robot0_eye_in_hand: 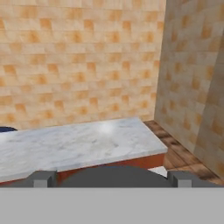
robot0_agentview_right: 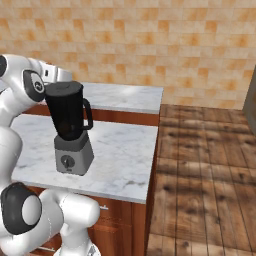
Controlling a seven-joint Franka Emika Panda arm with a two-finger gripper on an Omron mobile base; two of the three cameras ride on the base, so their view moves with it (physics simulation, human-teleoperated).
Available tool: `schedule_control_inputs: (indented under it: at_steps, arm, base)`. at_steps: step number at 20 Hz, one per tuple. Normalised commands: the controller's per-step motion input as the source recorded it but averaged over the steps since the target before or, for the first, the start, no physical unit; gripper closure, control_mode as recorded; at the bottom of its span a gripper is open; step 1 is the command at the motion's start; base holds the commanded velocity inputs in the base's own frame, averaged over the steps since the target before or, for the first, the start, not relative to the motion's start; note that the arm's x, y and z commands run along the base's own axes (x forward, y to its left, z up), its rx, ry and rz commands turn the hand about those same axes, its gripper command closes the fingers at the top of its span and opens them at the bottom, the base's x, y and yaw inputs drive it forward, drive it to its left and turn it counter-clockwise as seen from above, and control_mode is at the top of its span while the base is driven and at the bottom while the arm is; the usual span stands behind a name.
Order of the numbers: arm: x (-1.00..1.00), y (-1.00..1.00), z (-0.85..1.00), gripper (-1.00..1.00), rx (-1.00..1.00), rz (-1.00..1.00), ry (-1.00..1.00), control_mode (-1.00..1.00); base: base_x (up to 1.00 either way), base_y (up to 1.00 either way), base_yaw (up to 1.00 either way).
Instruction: Open the blender lid, put the tangerine in the blender, close the lid, and start the blender.
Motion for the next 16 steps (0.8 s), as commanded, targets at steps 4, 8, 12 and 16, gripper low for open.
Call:
schedule_control_inputs:
  at_steps: [4,8,12,16]
  arm:
    - [-0.19,0.00,0.22,-1.00,0.00,0.00,0.00,-1.00]
    - [-0.58,0.00,0.09,-1.00,0.01,0.00,-0.01,-1.00]
    - [-0.95,0.00,0.00,-1.00,0.02,0.01,0.00,-1.00]
    - [-0.91,0.00,-0.07,-1.00,0.01,0.00,0.00,-1.00]
  base:
    - [0.00,0.00,0.00]
    - [0.00,0.00,0.00]
    - [0.00,0.00,0.00]
    - [0.00,0.00,0.00]
